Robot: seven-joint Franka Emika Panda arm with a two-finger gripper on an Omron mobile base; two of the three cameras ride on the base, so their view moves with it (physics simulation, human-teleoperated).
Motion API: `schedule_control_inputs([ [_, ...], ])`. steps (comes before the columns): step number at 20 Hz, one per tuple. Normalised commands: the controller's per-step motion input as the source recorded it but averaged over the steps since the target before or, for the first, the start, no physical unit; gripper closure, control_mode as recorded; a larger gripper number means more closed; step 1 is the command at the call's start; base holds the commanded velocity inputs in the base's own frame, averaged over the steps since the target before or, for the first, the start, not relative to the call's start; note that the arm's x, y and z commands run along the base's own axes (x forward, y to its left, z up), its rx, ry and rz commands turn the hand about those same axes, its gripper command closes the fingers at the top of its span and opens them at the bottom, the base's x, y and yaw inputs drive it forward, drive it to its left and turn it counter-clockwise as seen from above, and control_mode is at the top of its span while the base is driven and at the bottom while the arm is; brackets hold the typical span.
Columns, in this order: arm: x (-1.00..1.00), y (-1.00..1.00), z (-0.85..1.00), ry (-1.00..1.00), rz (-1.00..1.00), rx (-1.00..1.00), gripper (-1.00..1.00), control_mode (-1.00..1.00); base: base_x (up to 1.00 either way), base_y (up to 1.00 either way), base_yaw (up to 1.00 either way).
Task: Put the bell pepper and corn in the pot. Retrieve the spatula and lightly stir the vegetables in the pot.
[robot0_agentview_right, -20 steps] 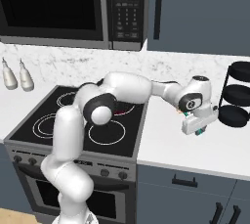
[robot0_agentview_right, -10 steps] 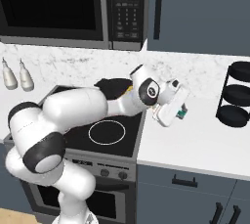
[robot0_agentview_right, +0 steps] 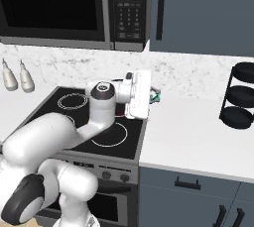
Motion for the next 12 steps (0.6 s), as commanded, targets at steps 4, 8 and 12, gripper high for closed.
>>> schedule_control_inputs([
  [4, 0.00, 0.95, 1.00, 0.01, 0.00, -0.44, 1.00, -1.00, 0.00, 0.00, 0.00],
  [8, 0.00, 1.00, 1.00, 0.10, 0.00, -0.38, 1.00, -1.00, 0.00, 0.00, 0.00],
  [12, 0.00, 1.00, 0.73, 0.23, 0.00, -0.33, 1.00, -1.00, 0.00, 0.00, 0.00],
])
